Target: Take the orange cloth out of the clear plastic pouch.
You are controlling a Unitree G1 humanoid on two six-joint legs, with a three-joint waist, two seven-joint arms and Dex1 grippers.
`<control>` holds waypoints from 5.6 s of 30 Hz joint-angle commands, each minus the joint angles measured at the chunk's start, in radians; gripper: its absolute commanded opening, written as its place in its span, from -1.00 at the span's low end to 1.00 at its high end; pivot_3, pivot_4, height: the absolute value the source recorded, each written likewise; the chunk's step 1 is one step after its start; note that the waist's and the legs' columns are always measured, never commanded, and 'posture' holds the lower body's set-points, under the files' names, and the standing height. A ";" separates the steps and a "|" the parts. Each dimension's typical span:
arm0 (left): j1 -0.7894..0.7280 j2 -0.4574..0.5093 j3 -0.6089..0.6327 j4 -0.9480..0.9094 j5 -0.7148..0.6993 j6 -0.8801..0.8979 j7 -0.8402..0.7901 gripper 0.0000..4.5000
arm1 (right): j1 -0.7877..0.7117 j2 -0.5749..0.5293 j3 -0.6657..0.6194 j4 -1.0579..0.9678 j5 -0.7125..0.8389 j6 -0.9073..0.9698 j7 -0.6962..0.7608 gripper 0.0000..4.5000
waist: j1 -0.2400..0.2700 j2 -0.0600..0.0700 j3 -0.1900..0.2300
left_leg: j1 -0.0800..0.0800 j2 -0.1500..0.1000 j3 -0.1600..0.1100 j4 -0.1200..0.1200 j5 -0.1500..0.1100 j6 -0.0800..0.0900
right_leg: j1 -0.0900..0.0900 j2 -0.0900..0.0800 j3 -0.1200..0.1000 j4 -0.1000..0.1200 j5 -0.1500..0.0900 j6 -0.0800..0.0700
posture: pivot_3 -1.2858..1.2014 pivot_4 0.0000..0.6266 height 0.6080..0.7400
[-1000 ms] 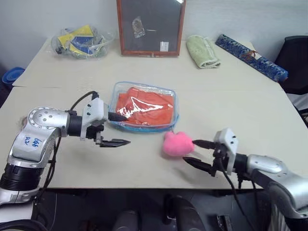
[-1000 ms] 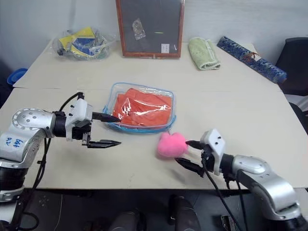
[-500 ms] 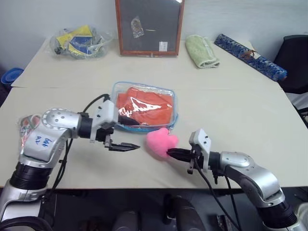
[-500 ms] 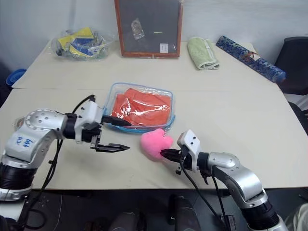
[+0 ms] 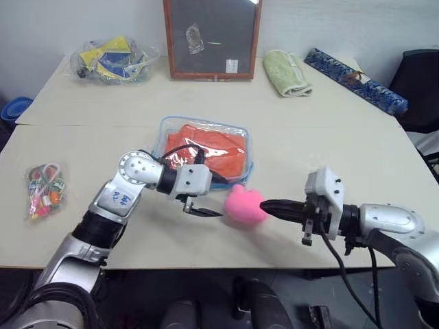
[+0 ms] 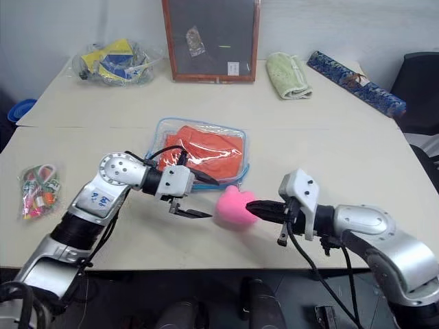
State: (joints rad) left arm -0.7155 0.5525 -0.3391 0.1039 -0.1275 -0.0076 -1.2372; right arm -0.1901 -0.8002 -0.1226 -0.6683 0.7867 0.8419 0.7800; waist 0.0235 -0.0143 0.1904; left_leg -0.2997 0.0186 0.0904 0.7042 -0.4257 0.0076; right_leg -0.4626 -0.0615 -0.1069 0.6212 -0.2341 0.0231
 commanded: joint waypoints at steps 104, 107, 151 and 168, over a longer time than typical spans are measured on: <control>0.150 0.250 0.371 -0.001 -0.183 0.375 0.088 -1.00 | -0.413 0.057 0.354 0.717 -0.836 -0.978 0.307 -0.99 | -0.025 0.002 0.001 | -0.002 0.003 -0.004 0.005 0.000 0.000 | -0.002 -0.001 -0.005 0.001 0.000 -0.001 | 0.03 -0.52 1.00; 0.151 0.278 0.378 0.053 -0.176 0.349 0.086 -1.00 | -0.373 0.029 0.328 0.668 -0.795 -0.942 0.307 -0.99 | -0.025 0.002 0.001 | -0.002 0.003 -0.004 0.005 0.000 0.000 | -0.002 -0.001 -0.005 0.001 0.000 -0.001 | 0.03 -0.52 1.00; 0.142 0.177 0.295 -0.035 -0.171 0.365 0.108 -1.00 | -0.476 0.255 0.374 0.639 -0.755 -0.641 0.248 0.03 | -0.027 0.002 0.001 | -0.002 0.003 -0.004 0.005 0.000 0.000 | -0.002 -0.001 -0.005 0.002 0.000 -0.001 | 0.03 -0.52 1.00; 0.138 0.167 0.284 -0.046 -0.173 0.374 0.109 -1.00 | -0.415 0.276 0.448 0.668 -0.838 -0.612 0.173 0.03 | -0.026 0.002 0.001 | -0.003 0.002 -0.005 0.005 -0.001 0.000 | -0.002 -0.001 -0.006 0.002 0.000 -0.001 | 0.03 -0.52 1.00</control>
State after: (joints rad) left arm -0.5661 0.7185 -0.0580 0.0840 -0.3013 0.3701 -1.1274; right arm -0.5842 -0.5319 0.3220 0.0024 -0.0439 0.2586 0.9590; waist -0.0027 -0.0118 0.1918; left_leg -0.3025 0.0207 0.0856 0.7096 -0.4263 0.0072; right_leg -0.4645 -0.0626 -0.1129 0.6228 -0.2340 0.0224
